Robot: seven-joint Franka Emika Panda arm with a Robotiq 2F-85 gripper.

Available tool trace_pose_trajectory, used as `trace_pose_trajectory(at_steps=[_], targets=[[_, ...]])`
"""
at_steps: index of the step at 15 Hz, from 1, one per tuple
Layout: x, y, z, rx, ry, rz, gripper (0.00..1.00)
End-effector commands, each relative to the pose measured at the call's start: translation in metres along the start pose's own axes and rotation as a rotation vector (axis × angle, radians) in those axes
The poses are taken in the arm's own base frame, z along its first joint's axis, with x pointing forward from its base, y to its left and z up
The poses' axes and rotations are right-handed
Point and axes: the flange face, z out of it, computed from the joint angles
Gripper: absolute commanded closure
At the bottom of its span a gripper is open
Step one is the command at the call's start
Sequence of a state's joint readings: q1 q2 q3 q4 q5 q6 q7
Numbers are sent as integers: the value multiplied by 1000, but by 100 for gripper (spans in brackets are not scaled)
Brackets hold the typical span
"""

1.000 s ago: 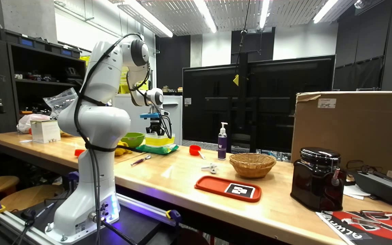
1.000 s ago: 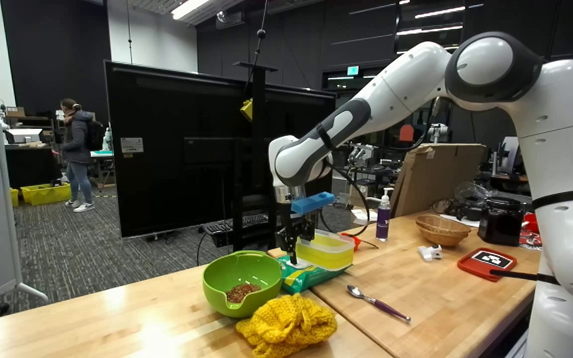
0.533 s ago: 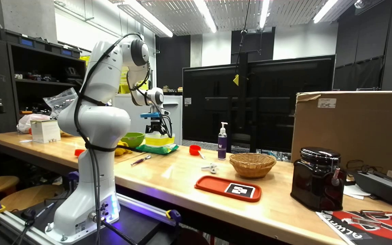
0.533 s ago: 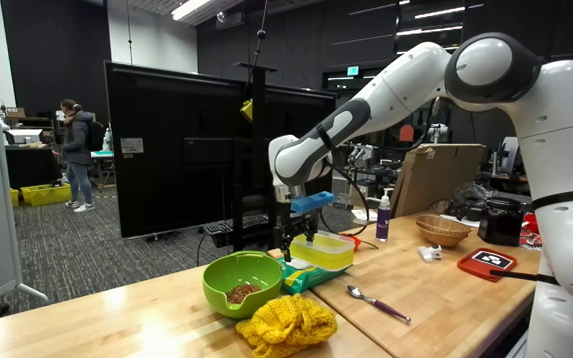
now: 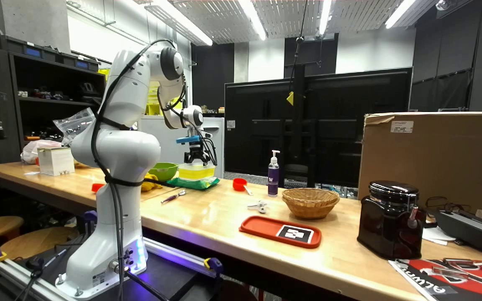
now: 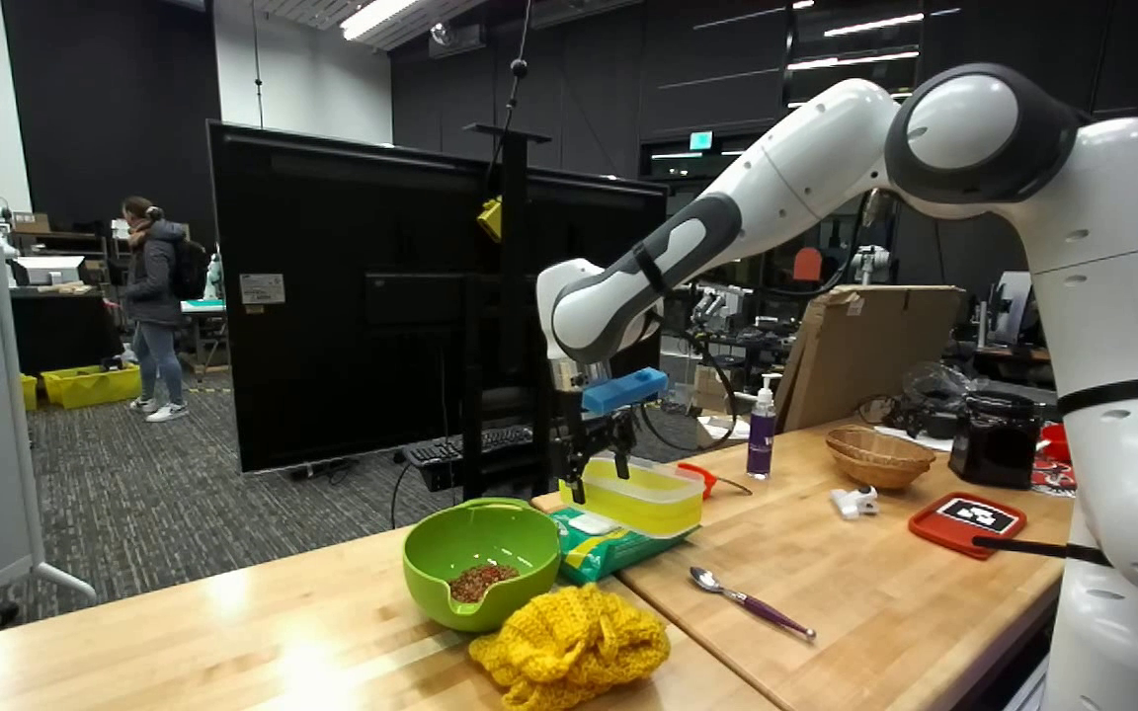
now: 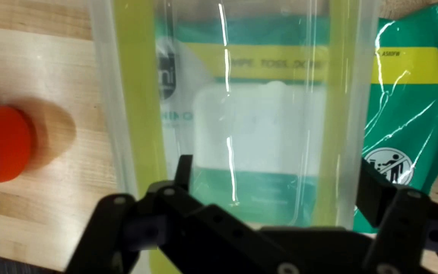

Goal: Put the yellow bowl on the green packet

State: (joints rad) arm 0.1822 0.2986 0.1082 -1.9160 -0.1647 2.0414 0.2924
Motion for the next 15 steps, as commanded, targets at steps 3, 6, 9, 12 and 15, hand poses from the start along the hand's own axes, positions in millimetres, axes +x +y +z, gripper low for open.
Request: trace_pose_trajectory(at_steps=[3,6,9,12,15], targets=[[-15,30,-45,-5,49,48,0],[-26,53,-74,33,82,62,0],[-41,78,-100,66,93,90,0],[-59,103,-118,90,81,142,0],[-78,123,-125,103,50,199,0]])
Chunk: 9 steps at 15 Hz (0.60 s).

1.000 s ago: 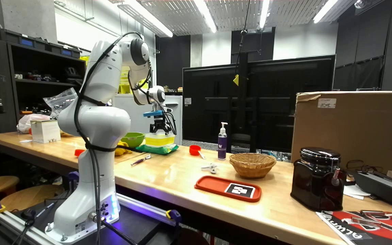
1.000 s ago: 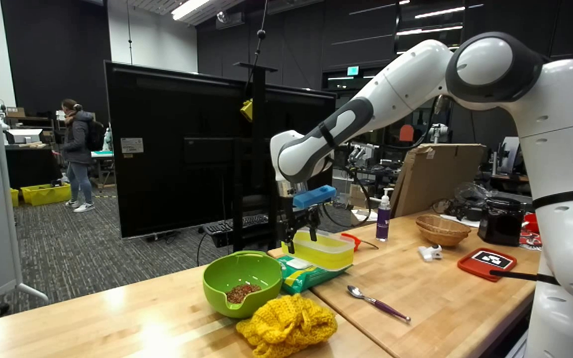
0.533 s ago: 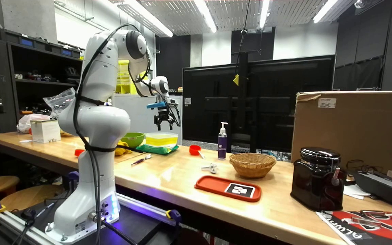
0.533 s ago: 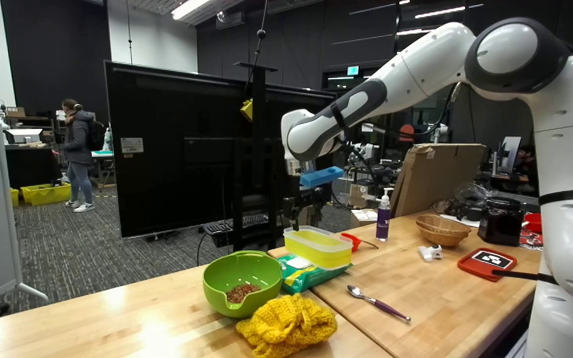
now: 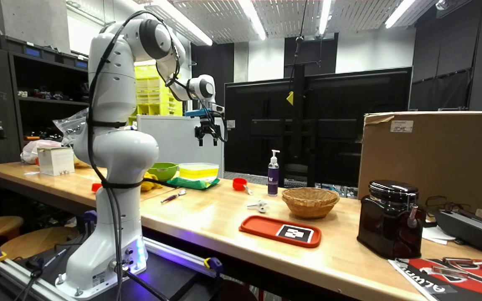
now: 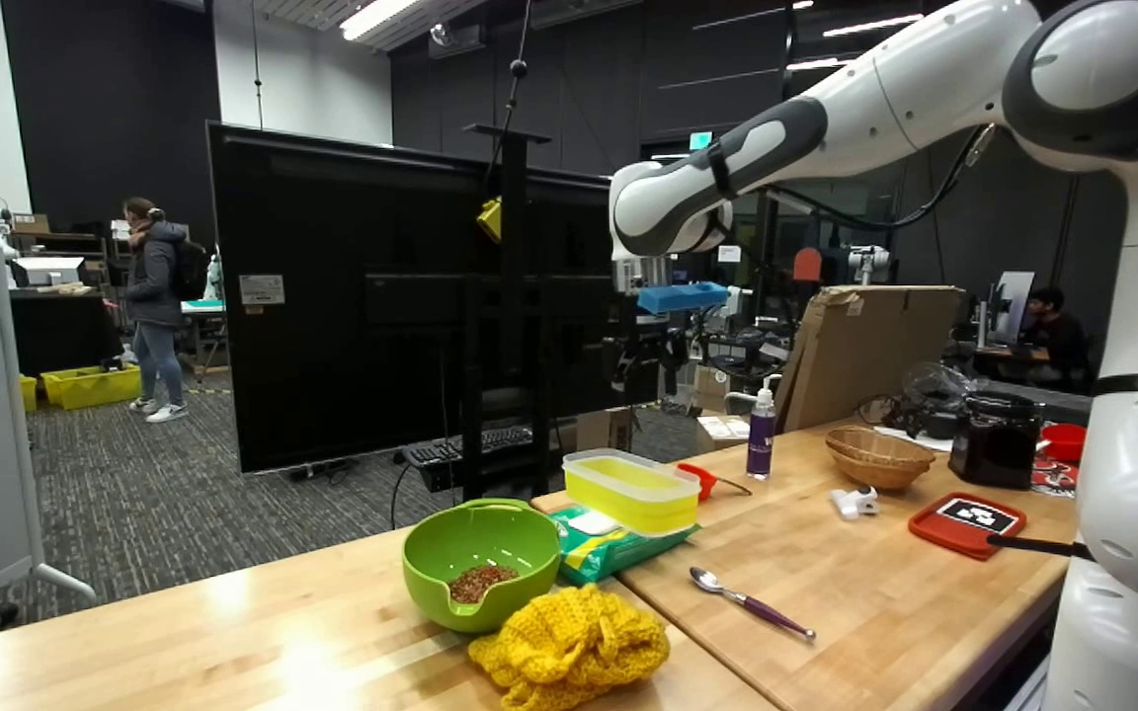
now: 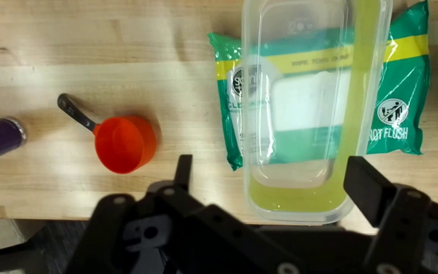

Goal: Put the yellow bowl on the green packet

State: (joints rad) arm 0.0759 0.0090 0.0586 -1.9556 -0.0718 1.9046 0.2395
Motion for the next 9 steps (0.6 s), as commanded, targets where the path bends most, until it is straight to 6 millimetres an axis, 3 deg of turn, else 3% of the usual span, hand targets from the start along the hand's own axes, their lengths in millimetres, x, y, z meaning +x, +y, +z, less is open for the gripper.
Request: trace_pose_trajectory(at_steps=[1,6,9], targets=[[-27,26,-11,19,-36,55,0],[-52,52,1,22,-76,147,0],[-75,47,15,9,-83,191,0]])
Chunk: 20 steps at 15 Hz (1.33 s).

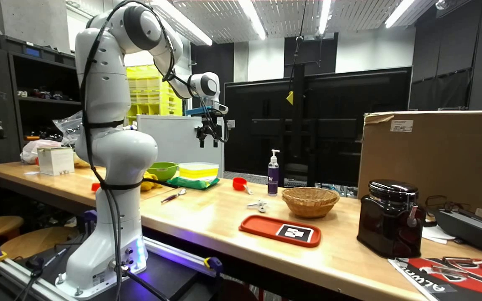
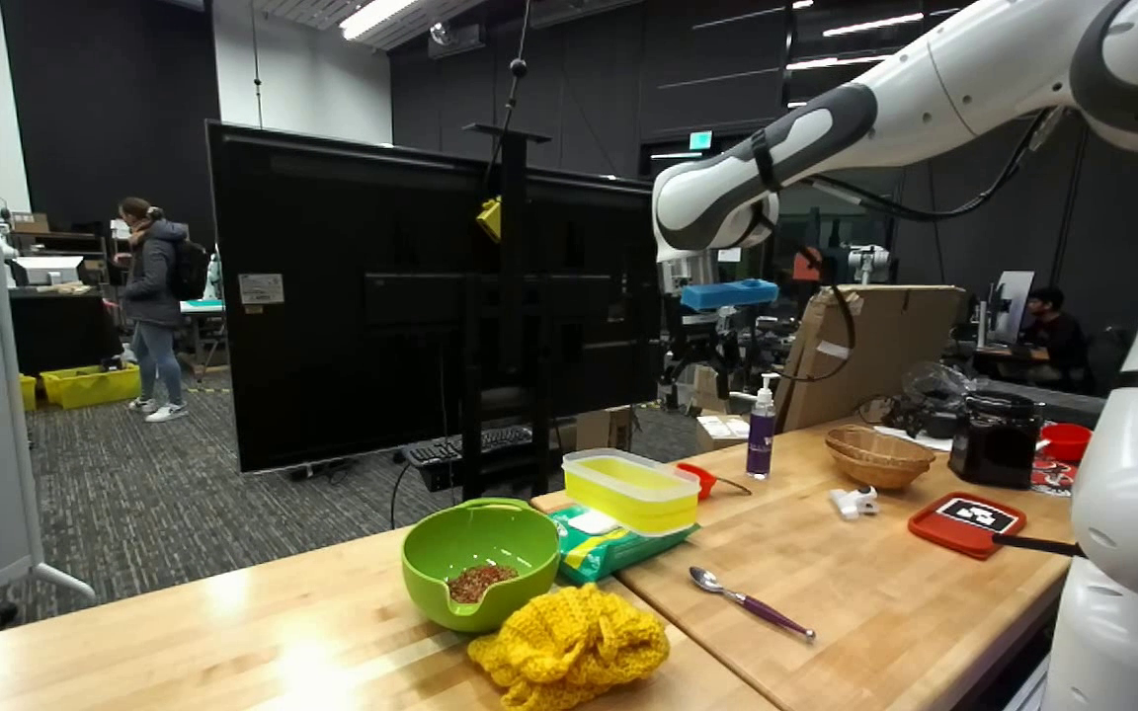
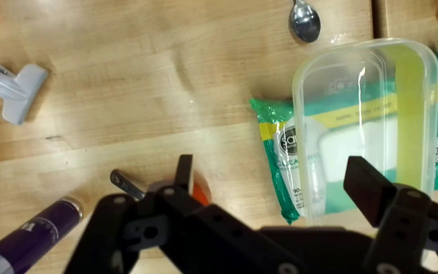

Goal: Put the yellow bowl on the green packet

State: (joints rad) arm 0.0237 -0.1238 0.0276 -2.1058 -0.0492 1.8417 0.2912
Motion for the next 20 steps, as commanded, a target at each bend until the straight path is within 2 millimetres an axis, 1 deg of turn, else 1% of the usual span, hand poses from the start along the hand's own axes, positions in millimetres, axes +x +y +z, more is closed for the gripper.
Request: trace_pose_trajectory(at_steps=[1,4,8,13,16,19,20], targets=[[-37,0,12,7,5,57,0],[-64,-13,24,-9,7,69,0],[-102,-35,36,-29,20,74,0],[-149,-56,51,-6,75,48,0],[-177,-61,63,12,105,44,0],[-205,-59,78,16,134,51,0],[-182,-65,71,-3,89,32,0]])
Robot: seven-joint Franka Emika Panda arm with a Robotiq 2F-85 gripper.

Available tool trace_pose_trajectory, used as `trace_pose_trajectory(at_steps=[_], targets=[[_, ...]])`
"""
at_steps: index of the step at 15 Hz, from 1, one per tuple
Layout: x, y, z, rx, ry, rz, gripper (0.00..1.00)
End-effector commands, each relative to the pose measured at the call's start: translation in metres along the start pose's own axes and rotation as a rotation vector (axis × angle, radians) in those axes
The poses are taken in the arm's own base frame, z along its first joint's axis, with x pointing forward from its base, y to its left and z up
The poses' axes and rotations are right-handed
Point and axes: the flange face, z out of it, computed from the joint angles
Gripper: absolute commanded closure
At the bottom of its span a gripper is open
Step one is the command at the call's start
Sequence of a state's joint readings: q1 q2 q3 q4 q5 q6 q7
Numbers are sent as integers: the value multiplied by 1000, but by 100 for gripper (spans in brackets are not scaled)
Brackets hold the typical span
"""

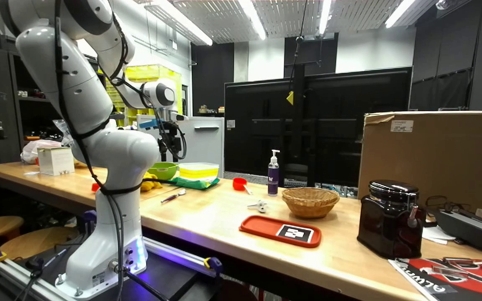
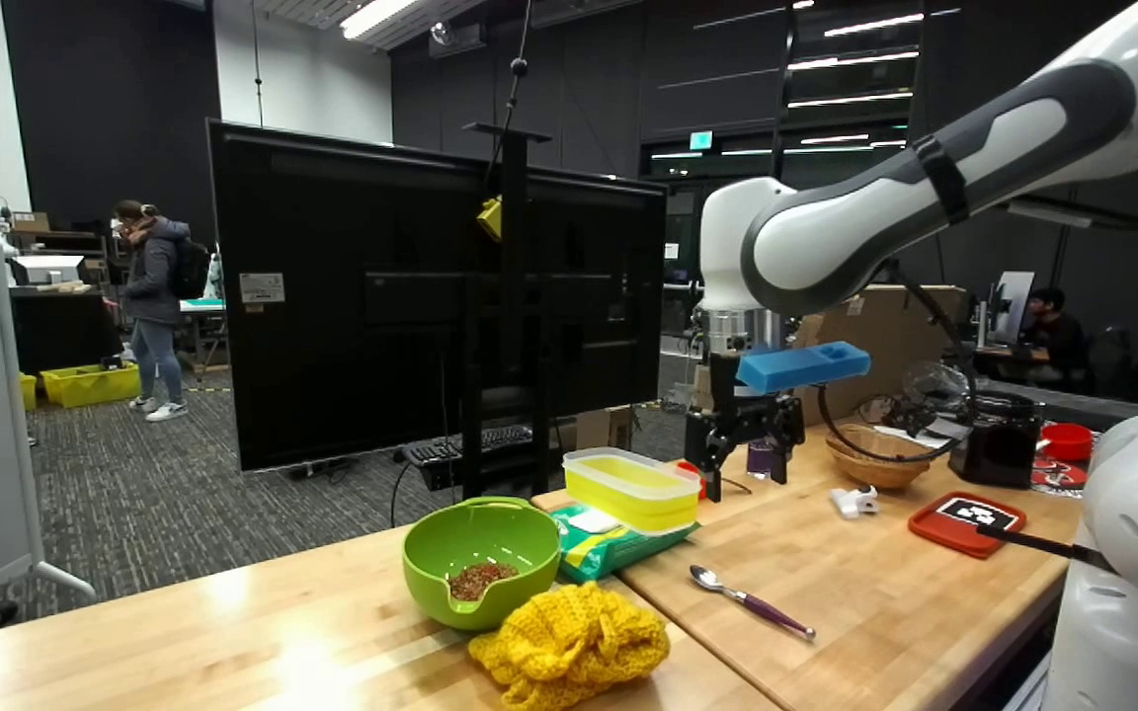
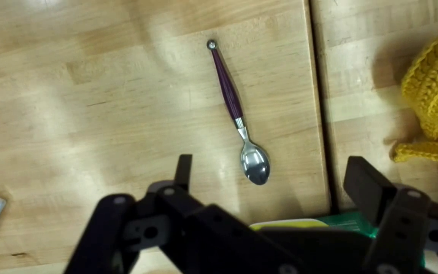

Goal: Put the yellow bowl on the green packet

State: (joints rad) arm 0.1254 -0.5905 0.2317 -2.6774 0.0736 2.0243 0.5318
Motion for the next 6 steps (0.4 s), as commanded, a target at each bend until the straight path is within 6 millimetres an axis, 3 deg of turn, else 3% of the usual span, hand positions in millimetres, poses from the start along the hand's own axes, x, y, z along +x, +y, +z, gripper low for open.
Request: trace_pose_trajectory(at_steps=[1,6], targets=[[-5,1,2,-5,5,-2,0],[-2,1,2,-6,1,2,0]])
